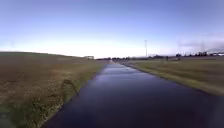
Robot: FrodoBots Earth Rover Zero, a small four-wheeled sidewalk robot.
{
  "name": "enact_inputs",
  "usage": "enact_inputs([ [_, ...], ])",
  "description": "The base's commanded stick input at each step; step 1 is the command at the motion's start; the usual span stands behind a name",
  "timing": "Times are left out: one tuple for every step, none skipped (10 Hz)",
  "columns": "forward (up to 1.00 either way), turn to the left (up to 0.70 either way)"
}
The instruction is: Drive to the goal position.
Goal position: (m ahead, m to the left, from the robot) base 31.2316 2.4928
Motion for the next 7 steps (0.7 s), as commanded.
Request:
enact_inputs([
  [1.0,0.02],
  [1.0,0.0],
  [1.0,0.01],
  [1.0,0.02],
  [1.0,0.02],
  [1.0,0.01],
  [1.0,0.0],
])
